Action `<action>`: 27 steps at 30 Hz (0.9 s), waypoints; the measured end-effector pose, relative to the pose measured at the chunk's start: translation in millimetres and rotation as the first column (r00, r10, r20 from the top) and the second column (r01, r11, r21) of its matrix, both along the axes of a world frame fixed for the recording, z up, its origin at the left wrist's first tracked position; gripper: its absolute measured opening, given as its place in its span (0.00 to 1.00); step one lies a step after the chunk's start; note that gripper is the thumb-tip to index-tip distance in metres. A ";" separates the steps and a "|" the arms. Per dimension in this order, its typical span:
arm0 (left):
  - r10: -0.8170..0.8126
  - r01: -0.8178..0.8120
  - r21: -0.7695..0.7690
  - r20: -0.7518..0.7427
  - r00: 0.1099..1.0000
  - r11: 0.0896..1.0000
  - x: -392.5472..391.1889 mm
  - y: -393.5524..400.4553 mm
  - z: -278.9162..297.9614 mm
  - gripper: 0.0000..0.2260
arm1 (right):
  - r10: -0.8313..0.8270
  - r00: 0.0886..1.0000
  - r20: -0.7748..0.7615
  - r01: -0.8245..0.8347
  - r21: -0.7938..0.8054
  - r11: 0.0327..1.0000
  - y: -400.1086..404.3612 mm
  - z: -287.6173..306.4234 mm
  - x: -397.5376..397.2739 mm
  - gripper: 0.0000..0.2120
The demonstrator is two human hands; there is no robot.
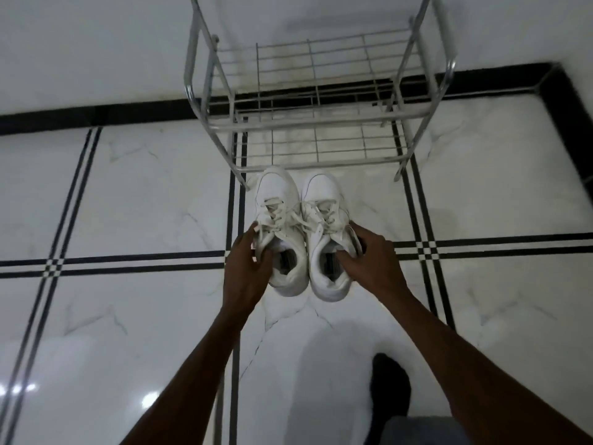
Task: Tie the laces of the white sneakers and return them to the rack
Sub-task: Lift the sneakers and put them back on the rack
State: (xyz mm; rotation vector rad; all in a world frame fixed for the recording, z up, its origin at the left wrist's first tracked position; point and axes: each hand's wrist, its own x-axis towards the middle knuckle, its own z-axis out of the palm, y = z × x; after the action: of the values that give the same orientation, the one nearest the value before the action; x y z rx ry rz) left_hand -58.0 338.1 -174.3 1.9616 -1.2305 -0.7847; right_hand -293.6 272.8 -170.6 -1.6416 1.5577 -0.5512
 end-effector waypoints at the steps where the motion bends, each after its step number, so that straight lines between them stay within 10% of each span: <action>1: 0.000 0.000 0.000 -0.011 1.000 1.000 -3.0 -4.2 27.8 0.25 | 0.002 1.000 -0.001 -0.002 0.006 1.000 -4.1 26.0 -2.6 0.31; 11: -0.002 0.002 -0.016 -0.042 0.999 1.000 -19.4 -84.5 216.3 0.23 | -0.007 1.000 0.013 0.006 0.055 0.998 -100.6 217.4 -12.3 0.32; 27: -0.070 0.076 0.078 -0.072 0.995 0.994 27.6 -308.2 165.6 0.27 | -0.051 0.998 -0.021 0.053 0.072 0.996 -294.2 184.6 33.2 0.35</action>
State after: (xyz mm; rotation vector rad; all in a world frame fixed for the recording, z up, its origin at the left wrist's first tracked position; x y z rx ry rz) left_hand -30.4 29.9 -8.7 1.9455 -1.2527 -0.9453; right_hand -260.4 -21.3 14.0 -1.5602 1.6196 -0.5020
